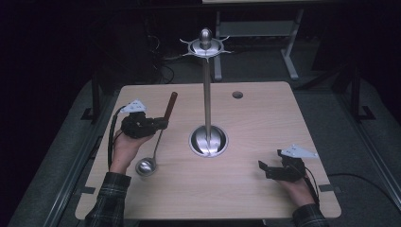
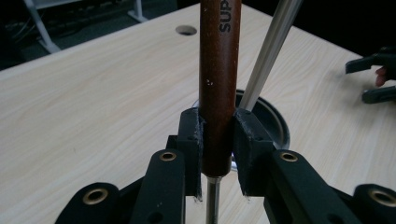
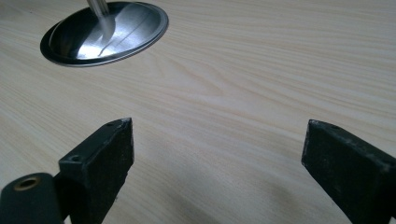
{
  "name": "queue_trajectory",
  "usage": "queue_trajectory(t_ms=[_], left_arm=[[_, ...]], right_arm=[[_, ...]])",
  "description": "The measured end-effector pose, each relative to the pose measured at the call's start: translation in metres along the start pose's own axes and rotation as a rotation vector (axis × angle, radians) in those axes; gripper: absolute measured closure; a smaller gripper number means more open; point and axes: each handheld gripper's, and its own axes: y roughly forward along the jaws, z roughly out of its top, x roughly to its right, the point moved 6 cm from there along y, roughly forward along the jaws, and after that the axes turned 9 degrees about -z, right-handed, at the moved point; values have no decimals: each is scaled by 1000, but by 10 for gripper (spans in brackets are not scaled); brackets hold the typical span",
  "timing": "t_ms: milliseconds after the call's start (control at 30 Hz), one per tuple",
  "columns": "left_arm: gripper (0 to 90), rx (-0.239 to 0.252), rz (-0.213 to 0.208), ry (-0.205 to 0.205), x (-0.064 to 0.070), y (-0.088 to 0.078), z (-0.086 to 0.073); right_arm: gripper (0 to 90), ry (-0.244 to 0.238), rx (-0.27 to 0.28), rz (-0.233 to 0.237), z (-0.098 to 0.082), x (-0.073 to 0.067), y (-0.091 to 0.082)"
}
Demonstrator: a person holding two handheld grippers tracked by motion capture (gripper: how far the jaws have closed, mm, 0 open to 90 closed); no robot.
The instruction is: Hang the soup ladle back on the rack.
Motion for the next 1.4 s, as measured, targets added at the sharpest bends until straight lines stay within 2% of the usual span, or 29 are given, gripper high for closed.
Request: queue_trajectory(t_ms=[367,600,767,900,1100,1400], left_arm=[[738,55,1,20,9,-14,14],[736,70,-13,55,18,-18,28],[736,82,-21,83,26,-20,44],[736,87,-21,125,33,-27,63],[736,114,-43,162,45,-35,88],[736,123,-65,213,59,-37,115]], right_arm=[[89,-1,-1,2,0,0,0],[89,-3,1,3,0,0,0],[89,0,0,3,0,0,0],[89,-2,1,3,0,0,0],[89,1,0,3,0,0,0],[89,3,0,4,0,0,-1]])
